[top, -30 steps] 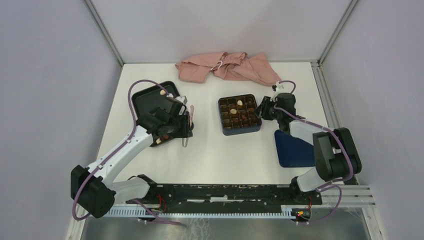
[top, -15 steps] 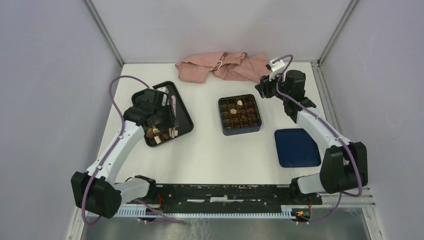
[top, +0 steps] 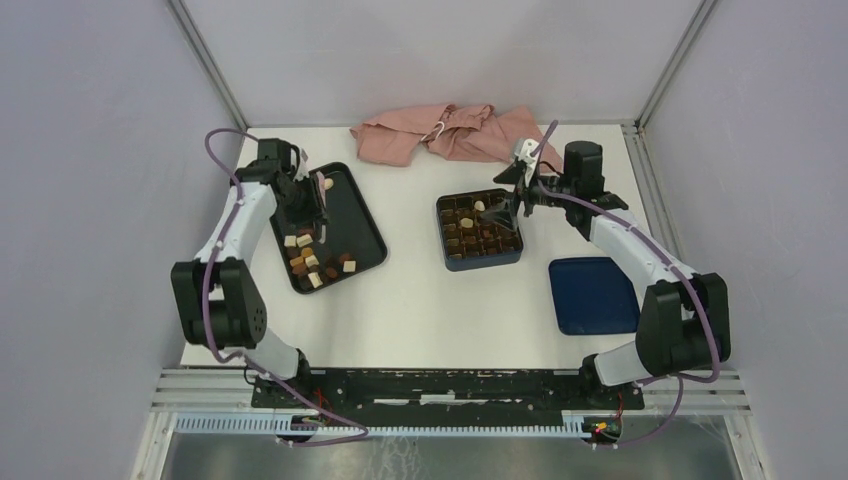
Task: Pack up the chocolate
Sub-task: Adjust the clamp.
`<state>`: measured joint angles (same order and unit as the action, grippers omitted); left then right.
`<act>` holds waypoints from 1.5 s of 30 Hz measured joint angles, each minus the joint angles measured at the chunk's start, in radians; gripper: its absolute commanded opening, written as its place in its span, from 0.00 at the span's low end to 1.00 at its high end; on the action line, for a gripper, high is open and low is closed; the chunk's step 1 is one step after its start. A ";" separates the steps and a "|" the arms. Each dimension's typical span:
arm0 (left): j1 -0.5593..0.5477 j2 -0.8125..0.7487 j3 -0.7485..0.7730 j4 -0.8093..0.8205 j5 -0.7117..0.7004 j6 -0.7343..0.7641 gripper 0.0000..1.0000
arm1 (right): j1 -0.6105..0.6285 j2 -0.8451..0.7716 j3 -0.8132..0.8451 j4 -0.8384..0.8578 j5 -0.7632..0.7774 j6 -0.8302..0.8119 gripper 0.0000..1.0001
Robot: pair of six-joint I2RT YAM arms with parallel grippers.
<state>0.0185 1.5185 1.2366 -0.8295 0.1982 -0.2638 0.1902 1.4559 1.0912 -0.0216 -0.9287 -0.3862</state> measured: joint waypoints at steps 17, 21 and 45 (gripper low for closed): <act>0.052 0.439 0.389 -0.140 -0.026 0.113 0.42 | -0.001 0.004 -0.072 -0.066 -0.072 -0.082 0.98; 0.052 0.475 0.391 -0.146 -0.038 0.125 0.42 | -0.001 0.004 -0.072 -0.067 -0.072 -0.083 0.98; -0.513 -0.435 -0.488 0.659 0.270 0.000 0.34 | 0.075 -0.012 0.007 -0.246 -0.203 -0.310 0.94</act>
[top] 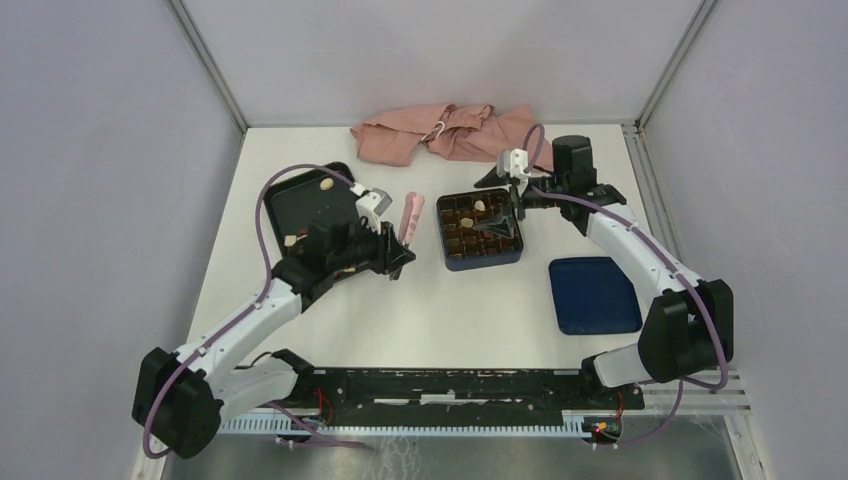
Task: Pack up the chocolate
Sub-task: Adjust the clamp.
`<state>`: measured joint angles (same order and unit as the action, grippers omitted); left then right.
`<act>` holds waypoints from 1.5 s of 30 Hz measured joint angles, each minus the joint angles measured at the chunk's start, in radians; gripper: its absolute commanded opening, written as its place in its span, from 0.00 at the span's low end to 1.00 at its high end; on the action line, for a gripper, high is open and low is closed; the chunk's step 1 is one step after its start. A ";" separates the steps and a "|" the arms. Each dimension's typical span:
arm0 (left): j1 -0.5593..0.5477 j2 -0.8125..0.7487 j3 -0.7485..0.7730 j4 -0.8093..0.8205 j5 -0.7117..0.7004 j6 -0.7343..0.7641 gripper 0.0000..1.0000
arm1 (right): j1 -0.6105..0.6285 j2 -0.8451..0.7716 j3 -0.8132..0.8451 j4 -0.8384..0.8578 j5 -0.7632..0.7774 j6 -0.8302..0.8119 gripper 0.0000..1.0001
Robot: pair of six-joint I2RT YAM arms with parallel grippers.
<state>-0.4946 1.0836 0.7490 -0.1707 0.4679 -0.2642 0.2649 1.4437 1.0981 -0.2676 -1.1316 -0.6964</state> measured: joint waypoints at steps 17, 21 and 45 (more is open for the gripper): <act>-0.311 -0.095 -0.216 0.470 -0.526 -0.085 0.34 | 0.126 -0.045 -0.184 0.628 0.182 1.068 0.92; -0.343 -0.057 -0.215 0.470 -0.575 -0.084 0.34 | 0.188 -0.039 -0.184 0.631 0.245 1.154 0.92; -0.411 0.109 -0.149 0.500 -0.592 -0.083 0.35 | 0.266 -0.004 -0.171 0.542 0.487 1.292 0.72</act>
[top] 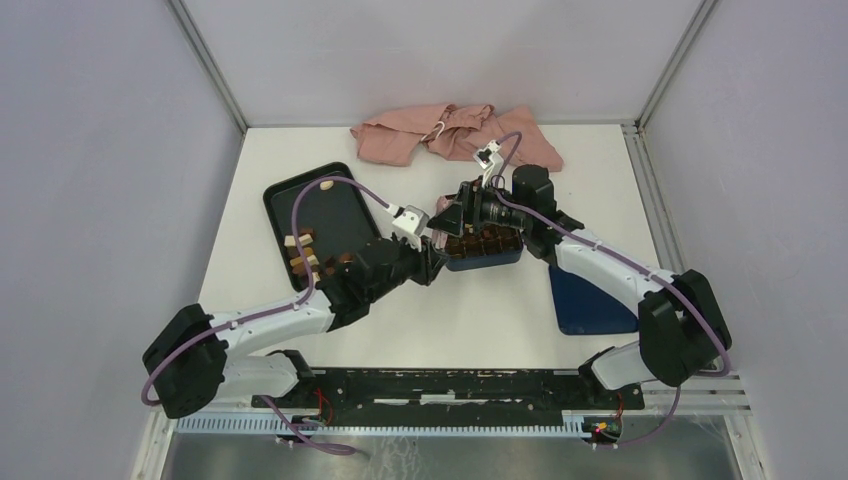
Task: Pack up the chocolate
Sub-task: Adjust the clamp.
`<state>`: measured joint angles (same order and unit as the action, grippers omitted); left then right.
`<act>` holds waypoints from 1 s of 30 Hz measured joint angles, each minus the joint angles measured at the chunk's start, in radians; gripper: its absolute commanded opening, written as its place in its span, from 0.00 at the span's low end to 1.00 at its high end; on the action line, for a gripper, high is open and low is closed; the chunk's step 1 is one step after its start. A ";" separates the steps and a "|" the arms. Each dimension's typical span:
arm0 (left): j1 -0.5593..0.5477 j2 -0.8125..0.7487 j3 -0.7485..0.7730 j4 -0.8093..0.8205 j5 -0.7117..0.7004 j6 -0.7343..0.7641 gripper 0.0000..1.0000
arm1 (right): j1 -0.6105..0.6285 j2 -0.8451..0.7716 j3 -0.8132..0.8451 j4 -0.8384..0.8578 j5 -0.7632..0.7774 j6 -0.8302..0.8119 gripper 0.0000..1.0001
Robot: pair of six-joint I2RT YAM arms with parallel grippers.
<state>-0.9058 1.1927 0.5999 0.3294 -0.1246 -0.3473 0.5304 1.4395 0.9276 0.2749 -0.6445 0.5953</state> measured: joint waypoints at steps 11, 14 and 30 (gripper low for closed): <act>-0.021 0.051 0.013 0.021 -0.035 0.003 0.39 | 0.013 0.027 -0.001 -0.001 0.024 0.080 0.40; -0.024 0.052 0.013 0.013 -0.053 0.003 0.41 | 0.014 0.034 -0.009 0.011 0.026 0.113 0.32; -0.031 0.000 -0.062 0.079 -0.054 0.011 0.51 | 0.006 0.067 -0.129 0.192 -0.011 0.399 0.20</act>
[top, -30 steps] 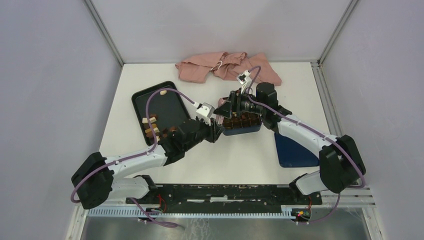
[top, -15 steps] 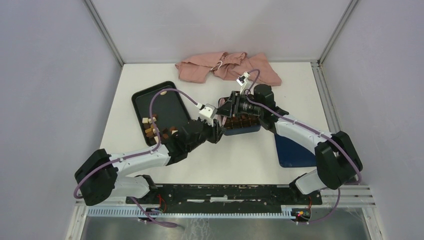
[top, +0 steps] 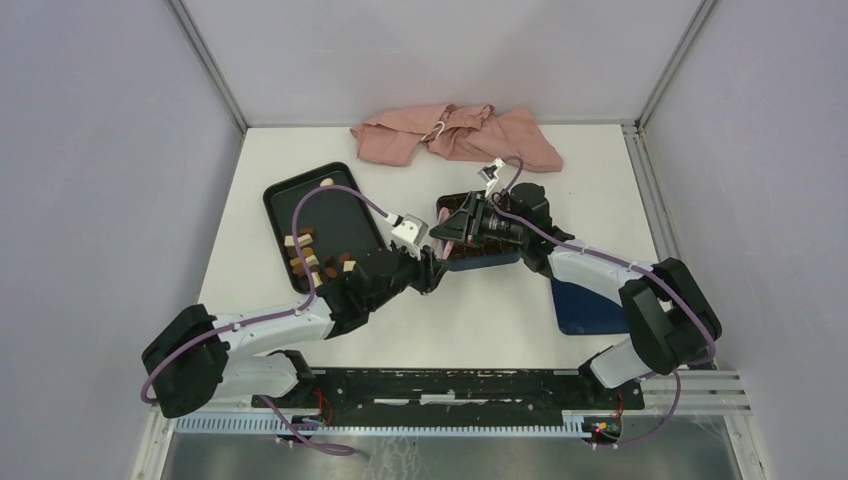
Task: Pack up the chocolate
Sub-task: Adjust the clamp.
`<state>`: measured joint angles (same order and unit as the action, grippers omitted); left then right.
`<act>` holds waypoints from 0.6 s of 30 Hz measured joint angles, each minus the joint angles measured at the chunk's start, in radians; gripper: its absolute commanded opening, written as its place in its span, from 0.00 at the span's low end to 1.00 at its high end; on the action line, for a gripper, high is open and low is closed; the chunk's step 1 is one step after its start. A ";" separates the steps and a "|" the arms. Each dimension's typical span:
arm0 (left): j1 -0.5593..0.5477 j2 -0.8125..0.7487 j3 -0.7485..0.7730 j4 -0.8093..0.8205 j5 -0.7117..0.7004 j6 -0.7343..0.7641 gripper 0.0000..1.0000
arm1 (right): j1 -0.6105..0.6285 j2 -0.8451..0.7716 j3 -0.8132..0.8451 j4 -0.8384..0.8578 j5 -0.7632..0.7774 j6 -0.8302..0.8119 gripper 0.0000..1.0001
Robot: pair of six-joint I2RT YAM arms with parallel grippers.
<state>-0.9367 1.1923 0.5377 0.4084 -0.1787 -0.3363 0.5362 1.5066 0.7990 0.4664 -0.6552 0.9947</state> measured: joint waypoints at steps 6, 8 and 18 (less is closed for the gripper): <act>-0.004 -0.002 -0.013 0.015 -0.004 0.000 0.51 | -0.010 0.006 -0.046 0.072 -0.011 0.100 0.19; -0.007 -0.002 -0.017 0.021 -0.010 0.000 0.48 | -0.011 0.009 -0.051 0.085 -0.012 0.114 0.19; -0.018 -0.002 -0.033 0.053 -0.033 0.000 0.50 | -0.016 0.014 -0.062 0.109 -0.017 0.145 0.19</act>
<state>-0.9550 1.1904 0.5045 0.4618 -0.2119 -0.3363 0.5201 1.5208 0.7372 0.5751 -0.6720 1.1400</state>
